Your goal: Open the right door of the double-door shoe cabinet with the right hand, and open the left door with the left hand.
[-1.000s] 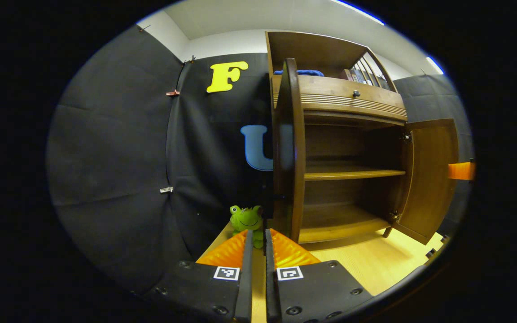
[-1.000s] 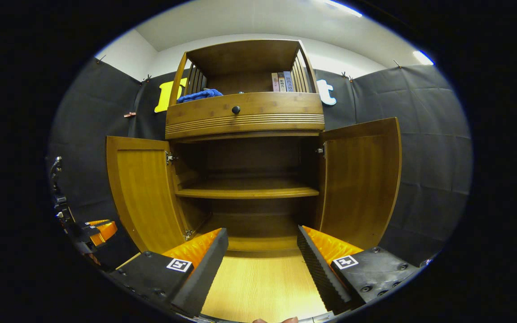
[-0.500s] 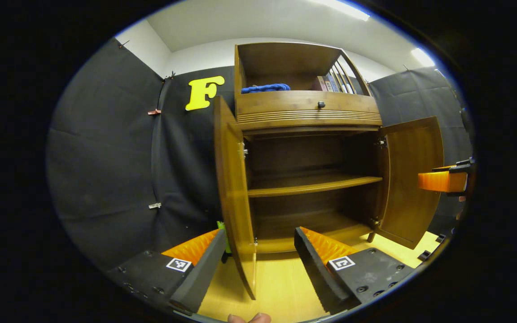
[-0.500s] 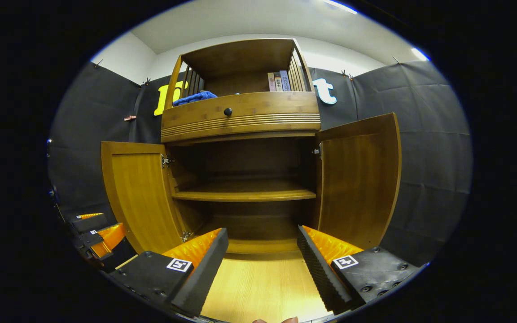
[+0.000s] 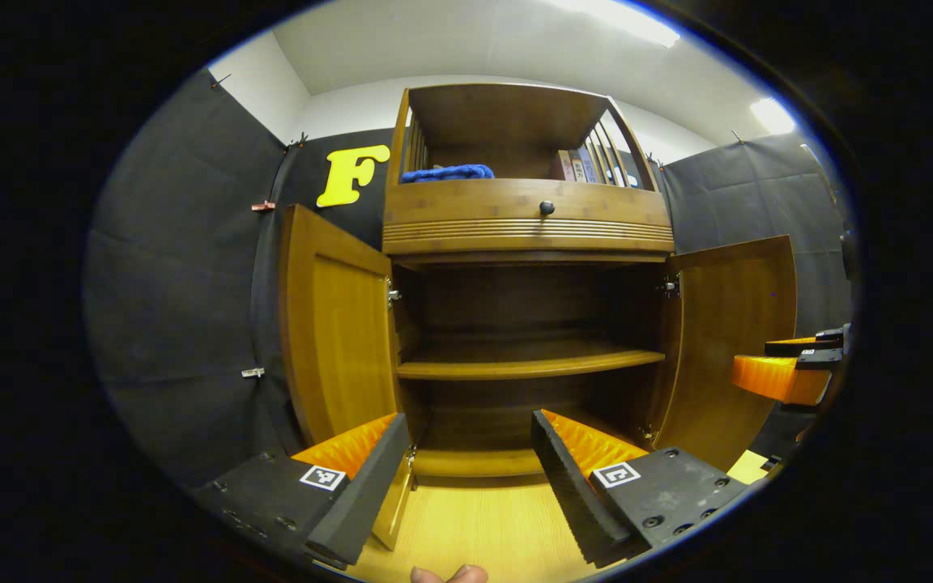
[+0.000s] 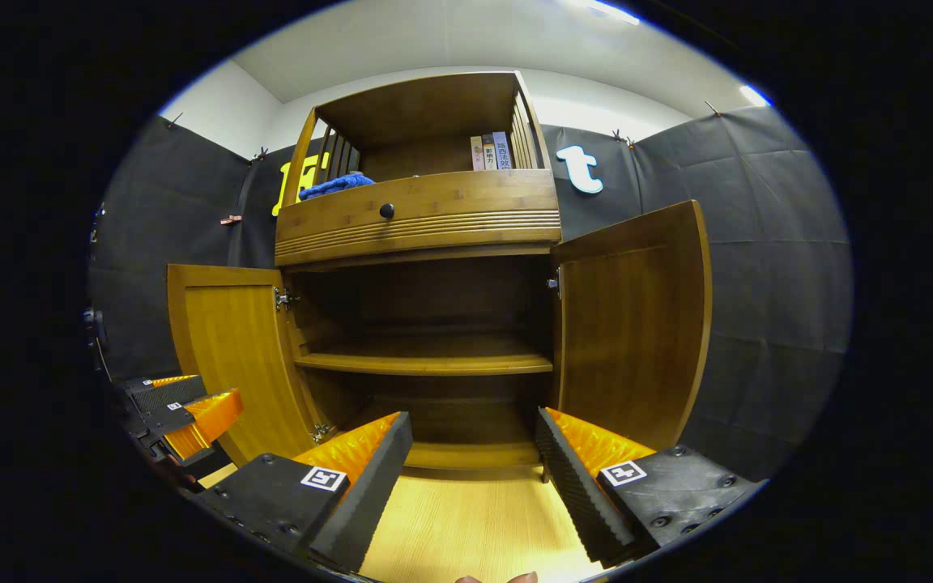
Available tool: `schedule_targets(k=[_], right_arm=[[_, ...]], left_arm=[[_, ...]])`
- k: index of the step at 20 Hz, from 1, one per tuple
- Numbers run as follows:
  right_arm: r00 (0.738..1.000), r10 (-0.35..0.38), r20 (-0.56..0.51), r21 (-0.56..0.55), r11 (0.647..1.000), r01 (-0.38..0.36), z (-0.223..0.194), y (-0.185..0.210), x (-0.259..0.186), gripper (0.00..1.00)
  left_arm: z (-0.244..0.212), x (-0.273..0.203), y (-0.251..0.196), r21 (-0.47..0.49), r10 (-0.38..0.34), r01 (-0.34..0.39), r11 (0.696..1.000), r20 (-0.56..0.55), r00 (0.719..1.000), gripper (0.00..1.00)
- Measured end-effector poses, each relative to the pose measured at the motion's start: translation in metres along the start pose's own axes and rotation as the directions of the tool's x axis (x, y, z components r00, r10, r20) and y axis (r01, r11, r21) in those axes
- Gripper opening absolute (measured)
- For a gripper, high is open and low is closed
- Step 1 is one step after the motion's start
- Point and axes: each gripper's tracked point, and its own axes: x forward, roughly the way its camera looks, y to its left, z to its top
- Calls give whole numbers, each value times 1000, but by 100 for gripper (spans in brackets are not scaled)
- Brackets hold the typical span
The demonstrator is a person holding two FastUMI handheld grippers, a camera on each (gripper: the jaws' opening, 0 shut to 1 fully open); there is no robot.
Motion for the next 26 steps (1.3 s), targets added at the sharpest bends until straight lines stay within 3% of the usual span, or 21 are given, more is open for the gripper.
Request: schedule_targets(k=[7, 8, 19, 20, 26], right_arm=[[1000, 20, 19, 1, 1000, -20, 7, -17, 10, 98], [1000, 21, 17, 1, 1000, -21, 6, -20, 11, 98], [1000, 27, 3, 3, 1000, -27, 1, -28, 14, 98], [1000, 28, 3, 2, 1000, -28, 2, -28, 14, 98], [1000, 25, 3, 0, 1000, -25, 2, -29, 14, 98]], left_arm=[[10, 18, -32, -41, 7, -7, 999, 4, 1000, 97], [9, 20, -33, -34, 11, -11, 999, 4, 1000, 93], [3, 25, -42, -12, 9, -9, 1000, -12, 1000, 98], [4, 25, -41, -12, 11, -11, 1000, -10, 1000, 93], [5, 28, -44, 1, 3, -3, 1000, 0, 1000, 95]])
